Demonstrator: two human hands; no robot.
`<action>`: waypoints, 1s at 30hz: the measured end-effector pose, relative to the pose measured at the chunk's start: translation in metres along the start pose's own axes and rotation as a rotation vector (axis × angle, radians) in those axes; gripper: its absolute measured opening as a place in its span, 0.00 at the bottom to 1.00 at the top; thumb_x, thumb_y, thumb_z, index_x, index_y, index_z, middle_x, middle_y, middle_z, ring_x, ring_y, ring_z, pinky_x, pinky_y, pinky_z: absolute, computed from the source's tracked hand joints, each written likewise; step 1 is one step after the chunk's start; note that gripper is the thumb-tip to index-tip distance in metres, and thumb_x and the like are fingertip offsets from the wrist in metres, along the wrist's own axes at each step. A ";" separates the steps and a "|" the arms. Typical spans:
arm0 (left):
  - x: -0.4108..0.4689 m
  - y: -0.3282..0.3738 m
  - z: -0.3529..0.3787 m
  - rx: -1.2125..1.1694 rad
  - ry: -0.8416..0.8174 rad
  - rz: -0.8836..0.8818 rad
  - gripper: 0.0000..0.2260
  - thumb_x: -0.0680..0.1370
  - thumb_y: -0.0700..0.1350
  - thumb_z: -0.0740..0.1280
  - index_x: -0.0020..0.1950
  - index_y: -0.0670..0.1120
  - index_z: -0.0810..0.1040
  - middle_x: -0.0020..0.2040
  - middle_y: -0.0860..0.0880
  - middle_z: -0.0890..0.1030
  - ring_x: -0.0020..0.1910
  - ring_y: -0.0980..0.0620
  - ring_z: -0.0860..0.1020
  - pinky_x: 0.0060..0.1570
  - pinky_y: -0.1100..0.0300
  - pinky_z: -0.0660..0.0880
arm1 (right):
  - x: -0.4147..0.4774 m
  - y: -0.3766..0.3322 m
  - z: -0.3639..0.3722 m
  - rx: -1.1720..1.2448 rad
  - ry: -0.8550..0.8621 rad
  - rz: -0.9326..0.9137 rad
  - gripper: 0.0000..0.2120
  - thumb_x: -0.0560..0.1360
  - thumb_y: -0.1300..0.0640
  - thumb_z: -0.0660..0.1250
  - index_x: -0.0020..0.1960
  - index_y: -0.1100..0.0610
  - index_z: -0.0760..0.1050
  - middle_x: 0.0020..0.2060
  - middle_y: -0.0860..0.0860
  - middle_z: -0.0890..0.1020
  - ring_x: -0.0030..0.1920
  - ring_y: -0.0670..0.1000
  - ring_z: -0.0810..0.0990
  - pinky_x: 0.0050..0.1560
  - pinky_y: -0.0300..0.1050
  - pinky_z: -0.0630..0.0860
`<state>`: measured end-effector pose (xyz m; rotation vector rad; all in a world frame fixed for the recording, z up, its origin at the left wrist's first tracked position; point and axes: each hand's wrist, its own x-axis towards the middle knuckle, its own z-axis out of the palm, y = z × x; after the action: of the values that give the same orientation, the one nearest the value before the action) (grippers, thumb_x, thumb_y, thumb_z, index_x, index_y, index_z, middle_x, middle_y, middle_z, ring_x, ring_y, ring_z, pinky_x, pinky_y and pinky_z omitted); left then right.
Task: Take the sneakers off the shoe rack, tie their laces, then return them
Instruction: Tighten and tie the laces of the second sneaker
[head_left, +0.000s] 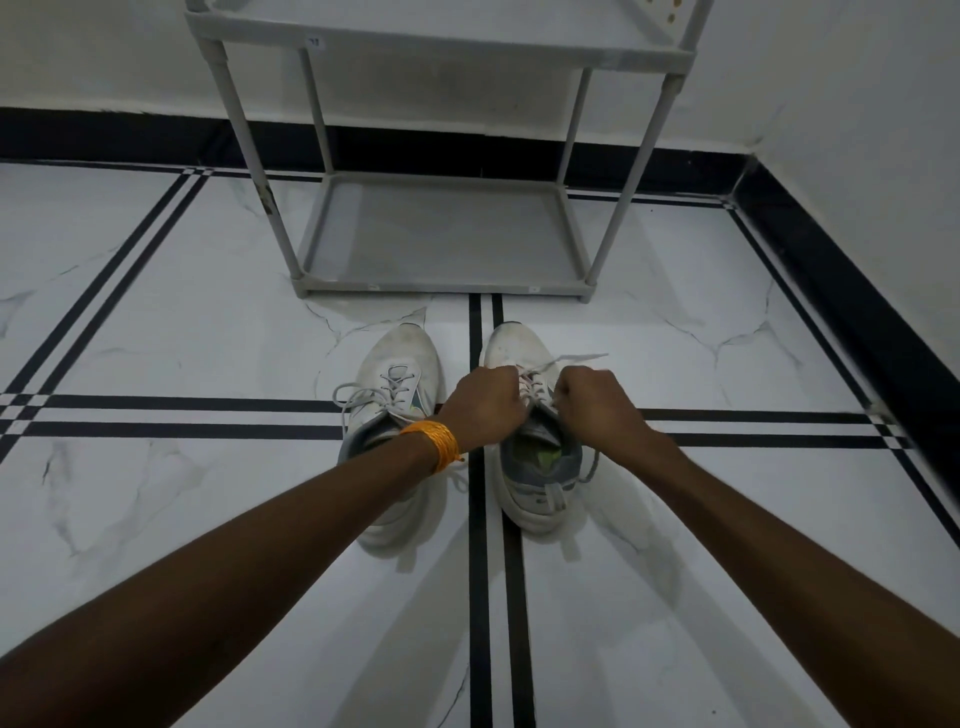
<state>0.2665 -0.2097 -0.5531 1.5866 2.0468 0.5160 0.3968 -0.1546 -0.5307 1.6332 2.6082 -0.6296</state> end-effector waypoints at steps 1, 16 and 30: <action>0.001 -0.001 -0.001 -0.074 -0.017 -0.043 0.10 0.76 0.43 0.64 0.49 0.36 0.78 0.47 0.37 0.81 0.46 0.39 0.79 0.40 0.57 0.70 | 0.000 0.004 0.002 0.125 -0.010 0.053 0.08 0.77 0.60 0.65 0.51 0.63 0.79 0.49 0.59 0.83 0.51 0.58 0.81 0.47 0.45 0.74; -0.006 -0.011 0.007 -0.231 0.025 -0.102 0.15 0.70 0.44 0.72 0.26 0.48 0.71 0.27 0.50 0.72 0.33 0.50 0.72 0.30 0.63 0.65 | -0.007 0.016 0.016 0.552 0.112 0.157 0.17 0.62 0.58 0.82 0.27 0.55 0.73 0.27 0.50 0.79 0.31 0.49 0.78 0.32 0.43 0.75; -0.021 0.004 -0.071 0.263 0.145 0.200 0.19 0.76 0.60 0.65 0.33 0.47 0.77 0.35 0.51 0.78 0.48 0.49 0.71 0.52 0.50 0.66 | -0.009 0.006 -0.075 0.276 -0.268 -0.006 0.13 0.74 0.51 0.70 0.41 0.61 0.82 0.31 0.51 0.79 0.29 0.47 0.70 0.28 0.39 0.64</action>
<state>0.2319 -0.2287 -0.4909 1.9756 2.1449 0.4585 0.4211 -0.1350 -0.4620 1.4758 2.4190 -1.1641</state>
